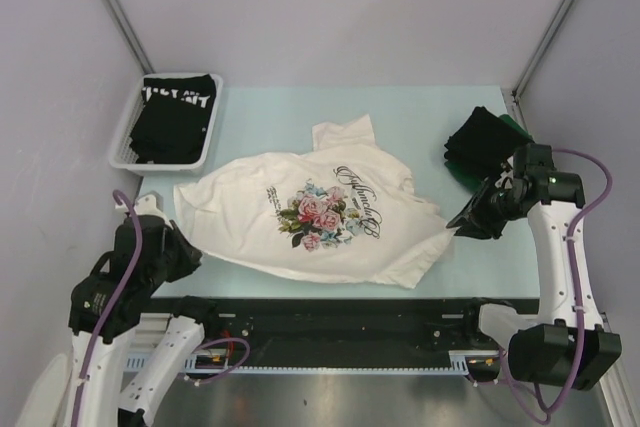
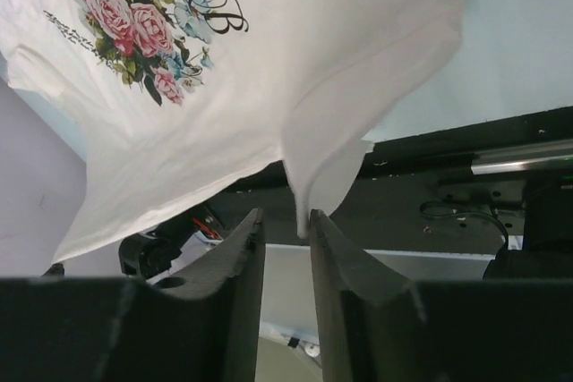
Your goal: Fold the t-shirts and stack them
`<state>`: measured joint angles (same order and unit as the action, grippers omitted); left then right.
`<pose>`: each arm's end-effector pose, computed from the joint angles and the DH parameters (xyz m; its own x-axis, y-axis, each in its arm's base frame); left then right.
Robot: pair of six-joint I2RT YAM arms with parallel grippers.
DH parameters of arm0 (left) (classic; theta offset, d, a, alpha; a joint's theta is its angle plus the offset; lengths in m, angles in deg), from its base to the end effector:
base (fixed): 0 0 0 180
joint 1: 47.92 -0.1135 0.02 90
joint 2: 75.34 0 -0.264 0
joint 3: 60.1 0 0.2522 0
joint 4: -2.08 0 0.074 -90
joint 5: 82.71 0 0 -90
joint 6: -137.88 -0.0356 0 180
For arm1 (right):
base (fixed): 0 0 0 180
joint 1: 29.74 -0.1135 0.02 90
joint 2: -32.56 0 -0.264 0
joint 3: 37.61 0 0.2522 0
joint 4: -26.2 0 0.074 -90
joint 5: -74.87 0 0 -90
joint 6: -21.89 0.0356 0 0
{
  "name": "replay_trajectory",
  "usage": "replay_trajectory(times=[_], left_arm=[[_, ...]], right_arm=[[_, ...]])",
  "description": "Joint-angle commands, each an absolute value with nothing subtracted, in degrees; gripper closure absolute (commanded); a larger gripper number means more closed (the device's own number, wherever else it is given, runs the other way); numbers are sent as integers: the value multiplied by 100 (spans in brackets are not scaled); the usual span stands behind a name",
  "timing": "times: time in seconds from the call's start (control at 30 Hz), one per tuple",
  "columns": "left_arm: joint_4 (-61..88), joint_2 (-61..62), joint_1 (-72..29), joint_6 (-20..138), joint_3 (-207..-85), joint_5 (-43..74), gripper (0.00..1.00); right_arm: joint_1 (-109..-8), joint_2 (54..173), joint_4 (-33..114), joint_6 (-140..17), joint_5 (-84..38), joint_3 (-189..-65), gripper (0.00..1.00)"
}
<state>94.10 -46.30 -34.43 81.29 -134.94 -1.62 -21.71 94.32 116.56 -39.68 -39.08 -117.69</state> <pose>0.0407 -0.0041 0.3436 -0.6556 -0.4021 -0.6391 -0.2812 0.9155 -0.2876 0.1677 -0.0091 0.3240 -0.8266 0.5560 -0.0873 0.4517 0.7479 0.4864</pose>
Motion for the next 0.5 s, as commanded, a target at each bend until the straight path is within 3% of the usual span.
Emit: replay_trajectory(times=[0.0, 0.2, 0.47], left_arm=[[9942, -4396, -3430, 7777, -14143, -466, 79], [9556, -4027, -3430, 7382, -14593, -932, 71], [8177, -3842, -3430, 7284, -14040, -1056, 69]], right_arm=[[-2122, 9584, 11599, -4007, -4062, -11773, 65], [-2174, 9663, 10687, -3866, -3904, -12194, 62], [-2929, 10760, 7858, -3646, -3860, -12256, 63]])
